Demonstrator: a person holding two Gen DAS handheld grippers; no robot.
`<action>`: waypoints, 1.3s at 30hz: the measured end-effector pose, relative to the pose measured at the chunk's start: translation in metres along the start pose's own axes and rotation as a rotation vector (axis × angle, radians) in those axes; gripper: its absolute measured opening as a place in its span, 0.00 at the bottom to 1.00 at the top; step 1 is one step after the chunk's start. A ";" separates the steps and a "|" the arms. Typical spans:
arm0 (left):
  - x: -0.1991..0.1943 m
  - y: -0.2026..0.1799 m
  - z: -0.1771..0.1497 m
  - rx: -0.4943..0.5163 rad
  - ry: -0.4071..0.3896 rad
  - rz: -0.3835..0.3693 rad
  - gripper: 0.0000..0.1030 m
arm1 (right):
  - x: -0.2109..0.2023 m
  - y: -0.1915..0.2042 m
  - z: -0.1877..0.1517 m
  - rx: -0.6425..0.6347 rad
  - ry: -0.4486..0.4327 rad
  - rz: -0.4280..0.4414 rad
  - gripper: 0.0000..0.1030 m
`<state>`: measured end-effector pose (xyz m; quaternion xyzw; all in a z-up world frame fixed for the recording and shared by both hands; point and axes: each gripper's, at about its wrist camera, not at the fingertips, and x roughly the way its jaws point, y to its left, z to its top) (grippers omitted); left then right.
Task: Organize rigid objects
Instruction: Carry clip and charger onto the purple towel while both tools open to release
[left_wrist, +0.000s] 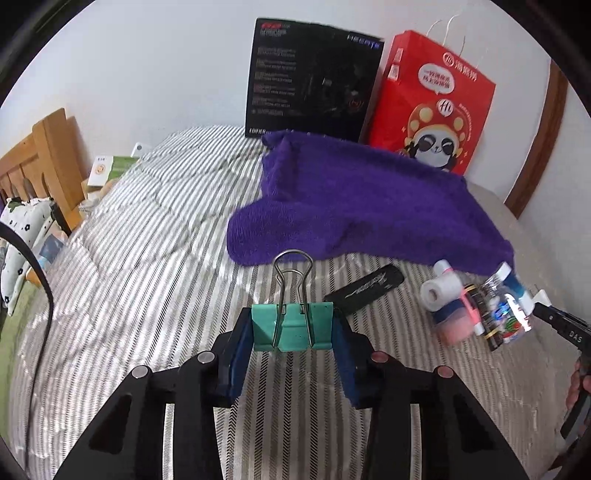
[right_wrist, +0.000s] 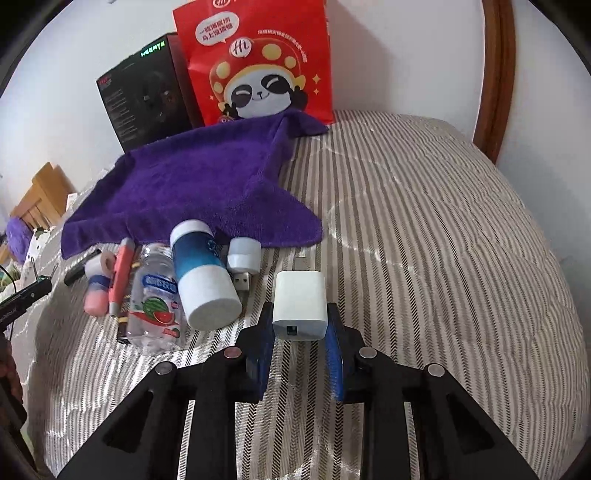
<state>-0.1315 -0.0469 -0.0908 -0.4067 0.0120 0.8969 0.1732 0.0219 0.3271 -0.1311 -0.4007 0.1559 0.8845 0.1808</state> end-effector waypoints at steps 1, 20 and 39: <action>-0.004 -0.001 0.003 0.002 -0.003 -0.005 0.38 | -0.001 0.000 0.001 -0.001 0.002 0.003 0.25; 0.035 -0.053 0.146 0.116 -0.014 -0.174 0.38 | 0.024 0.057 0.108 -0.075 -0.039 0.183 0.25; 0.195 -0.095 0.183 0.172 0.192 -0.176 0.38 | 0.179 0.127 0.168 -0.194 0.191 0.132 0.25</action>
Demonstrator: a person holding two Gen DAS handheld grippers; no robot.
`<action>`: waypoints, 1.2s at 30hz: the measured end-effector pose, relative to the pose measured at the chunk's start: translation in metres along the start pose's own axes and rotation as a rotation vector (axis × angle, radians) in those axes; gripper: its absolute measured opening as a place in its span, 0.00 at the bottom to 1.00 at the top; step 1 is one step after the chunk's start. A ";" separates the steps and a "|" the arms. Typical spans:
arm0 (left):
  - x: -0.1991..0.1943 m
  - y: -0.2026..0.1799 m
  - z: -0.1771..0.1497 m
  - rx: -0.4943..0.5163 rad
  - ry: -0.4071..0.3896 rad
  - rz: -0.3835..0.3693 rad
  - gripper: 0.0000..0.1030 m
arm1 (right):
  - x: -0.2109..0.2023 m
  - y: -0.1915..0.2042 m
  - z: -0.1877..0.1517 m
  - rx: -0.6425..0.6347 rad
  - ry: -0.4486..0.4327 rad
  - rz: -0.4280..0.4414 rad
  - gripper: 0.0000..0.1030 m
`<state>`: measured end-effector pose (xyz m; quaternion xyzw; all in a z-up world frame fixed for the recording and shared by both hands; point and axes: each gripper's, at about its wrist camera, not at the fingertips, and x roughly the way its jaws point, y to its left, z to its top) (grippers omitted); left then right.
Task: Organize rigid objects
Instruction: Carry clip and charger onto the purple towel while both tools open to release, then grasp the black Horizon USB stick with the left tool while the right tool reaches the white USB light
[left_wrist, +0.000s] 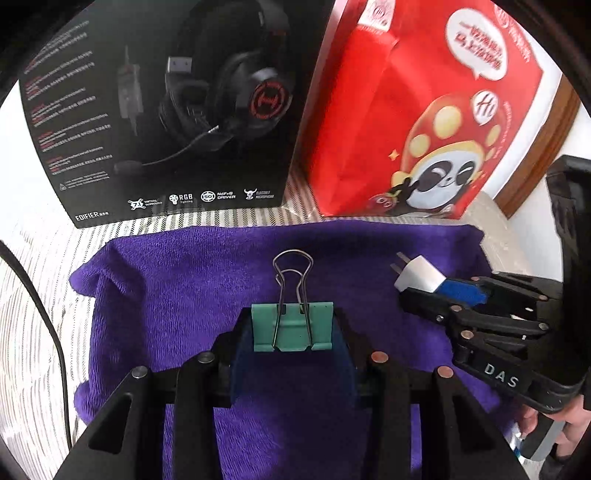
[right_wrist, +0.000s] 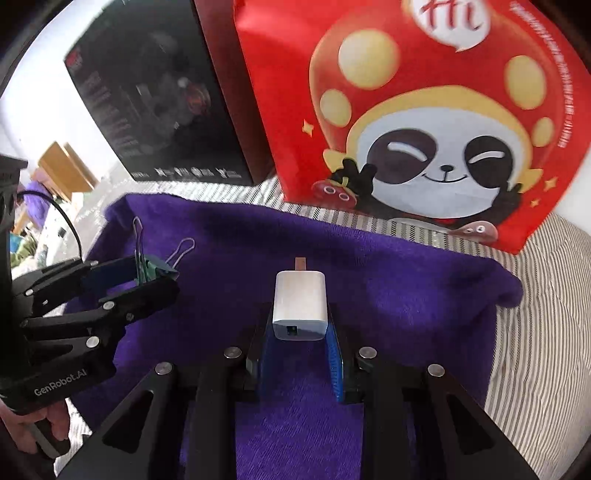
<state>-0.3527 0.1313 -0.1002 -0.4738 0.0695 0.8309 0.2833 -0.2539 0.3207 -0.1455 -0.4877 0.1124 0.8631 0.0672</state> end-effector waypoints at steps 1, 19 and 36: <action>0.002 0.000 0.001 0.004 0.008 0.011 0.38 | 0.002 0.000 0.001 -0.005 0.004 -0.008 0.25; 0.011 -0.022 -0.006 0.090 0.101 0.006 0.68 | 0.006 -0.010 -0.004 -0.101 0.046 -0.016 0.43; -0.120 -0.017 -0.057 -0.004 -0.015 0.006 1.00 | -0.103 -0.010 -0.075 0.105 0.012 -0.034 0.98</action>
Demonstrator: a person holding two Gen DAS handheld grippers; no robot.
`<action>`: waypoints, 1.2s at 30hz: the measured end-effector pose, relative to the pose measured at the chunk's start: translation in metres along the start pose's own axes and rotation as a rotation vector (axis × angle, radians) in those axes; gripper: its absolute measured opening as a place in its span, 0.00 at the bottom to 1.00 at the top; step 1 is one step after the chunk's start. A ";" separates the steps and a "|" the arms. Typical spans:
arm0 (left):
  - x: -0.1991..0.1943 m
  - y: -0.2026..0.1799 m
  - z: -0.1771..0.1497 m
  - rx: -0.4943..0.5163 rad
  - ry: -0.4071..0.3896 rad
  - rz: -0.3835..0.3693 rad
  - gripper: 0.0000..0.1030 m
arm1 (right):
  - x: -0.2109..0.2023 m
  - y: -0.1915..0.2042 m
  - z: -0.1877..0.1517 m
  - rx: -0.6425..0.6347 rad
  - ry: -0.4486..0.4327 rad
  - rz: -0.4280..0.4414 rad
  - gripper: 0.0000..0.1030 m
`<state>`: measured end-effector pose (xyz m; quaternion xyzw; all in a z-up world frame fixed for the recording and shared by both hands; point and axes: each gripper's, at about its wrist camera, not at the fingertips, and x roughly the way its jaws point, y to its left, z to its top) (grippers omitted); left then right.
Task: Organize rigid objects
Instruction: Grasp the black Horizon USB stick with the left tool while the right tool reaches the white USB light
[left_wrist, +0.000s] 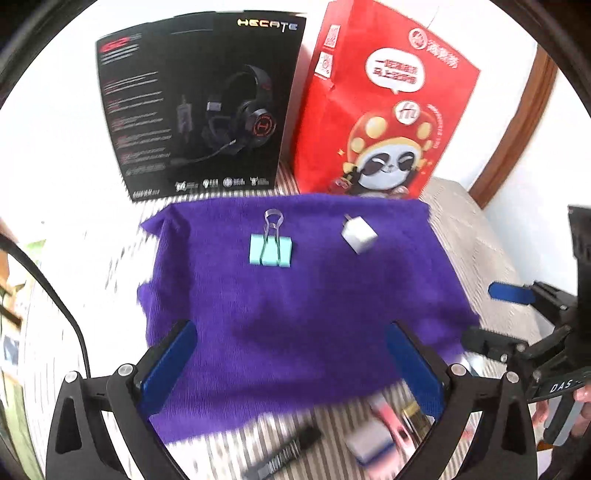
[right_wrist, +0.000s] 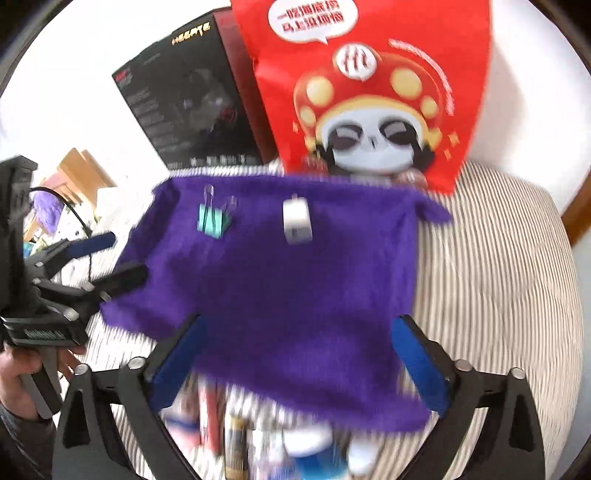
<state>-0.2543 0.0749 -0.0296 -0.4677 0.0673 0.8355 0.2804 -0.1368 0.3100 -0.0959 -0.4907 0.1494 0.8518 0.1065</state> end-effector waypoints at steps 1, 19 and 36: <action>-0.002 -0.003 -0.006 -0.005 0.000 -0.001 1.00 | -0.005 0.003 -0.011 -0.005 0.012 0.014 0.98; 0.009 0.002 -0.126 0.198 0.048 0.059 0.99 | -0.062 -0.025 -0.140 0.086 -0.074 -0.066 1.00; 0.018 0.003 -0.121 0.321 -0.010 -0.044 0.43 | -0.036 -0.062 -0.160 0.133 -0.093 -0.101 1.00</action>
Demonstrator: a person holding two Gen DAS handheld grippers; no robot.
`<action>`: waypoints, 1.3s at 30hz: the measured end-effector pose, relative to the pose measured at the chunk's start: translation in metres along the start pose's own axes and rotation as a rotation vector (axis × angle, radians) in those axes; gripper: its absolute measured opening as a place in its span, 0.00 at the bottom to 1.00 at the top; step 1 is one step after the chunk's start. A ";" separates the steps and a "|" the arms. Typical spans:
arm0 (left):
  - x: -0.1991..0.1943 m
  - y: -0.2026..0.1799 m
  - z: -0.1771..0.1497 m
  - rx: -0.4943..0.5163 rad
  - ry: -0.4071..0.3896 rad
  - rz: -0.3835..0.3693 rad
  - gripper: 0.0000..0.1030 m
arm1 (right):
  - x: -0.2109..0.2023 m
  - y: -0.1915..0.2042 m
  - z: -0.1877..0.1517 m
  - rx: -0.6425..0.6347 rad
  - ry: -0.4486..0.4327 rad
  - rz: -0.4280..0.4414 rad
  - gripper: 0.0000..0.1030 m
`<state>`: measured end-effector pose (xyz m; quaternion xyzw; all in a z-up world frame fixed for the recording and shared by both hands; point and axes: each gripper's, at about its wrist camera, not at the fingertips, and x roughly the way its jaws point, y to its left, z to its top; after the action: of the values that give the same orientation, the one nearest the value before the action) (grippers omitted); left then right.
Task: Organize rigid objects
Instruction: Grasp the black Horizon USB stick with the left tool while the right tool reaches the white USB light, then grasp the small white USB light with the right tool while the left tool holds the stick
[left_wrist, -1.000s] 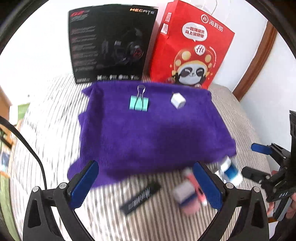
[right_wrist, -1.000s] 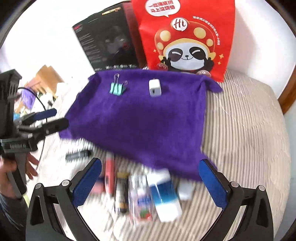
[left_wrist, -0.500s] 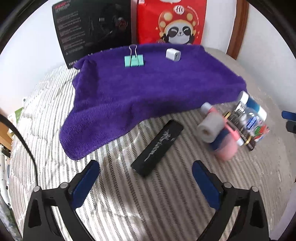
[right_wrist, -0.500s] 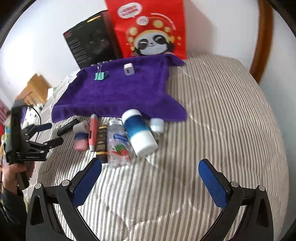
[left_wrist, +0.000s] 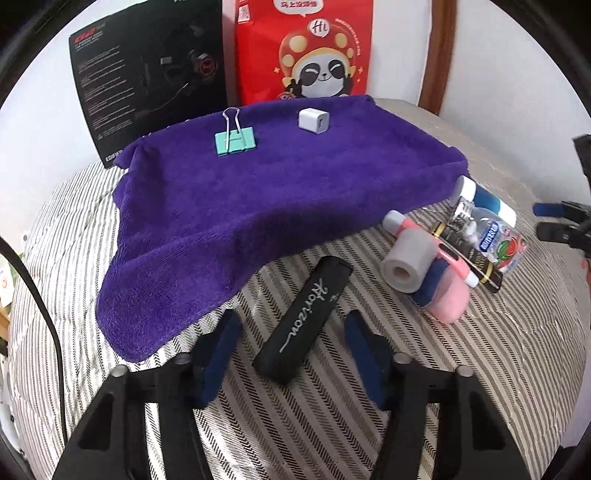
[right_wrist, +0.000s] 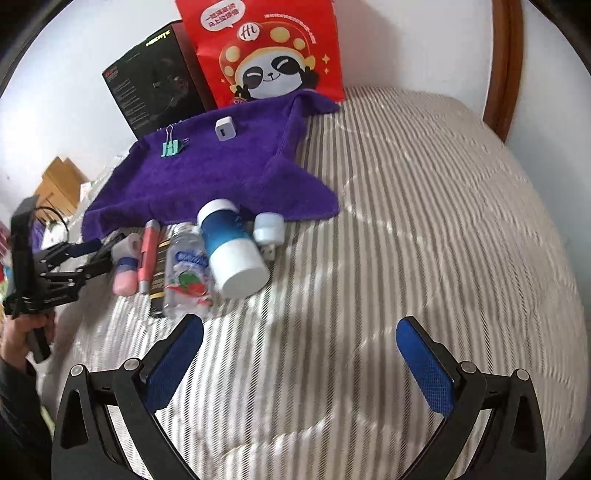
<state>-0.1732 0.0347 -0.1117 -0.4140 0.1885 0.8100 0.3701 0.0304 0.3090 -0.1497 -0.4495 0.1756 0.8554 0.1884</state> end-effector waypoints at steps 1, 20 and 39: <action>-0.001 0.000 0.000 -0.006 -0.006 0.000 0.37 | 0.002 0.000 0.002 -0.012 -0.002 -0.009 1.00; -0.004 -0.002 -0.007 -0.069 -0.024 -0.006 0.24 | 0.049 -0.002 0.049 0.028 -0.034 -0.037 0.89; -0.009 -0.002 -0.011 -0.116 0.013 0.010 0.22 | 0.053 0.015 0.049 -0.075 -0.002 0.010 0.51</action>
<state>-0.1621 0.0256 -0.1103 -0.4393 0.1457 0.8187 0.3401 -0.0390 0.3280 -0.1659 -0.4545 0.1455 0.8628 0.1670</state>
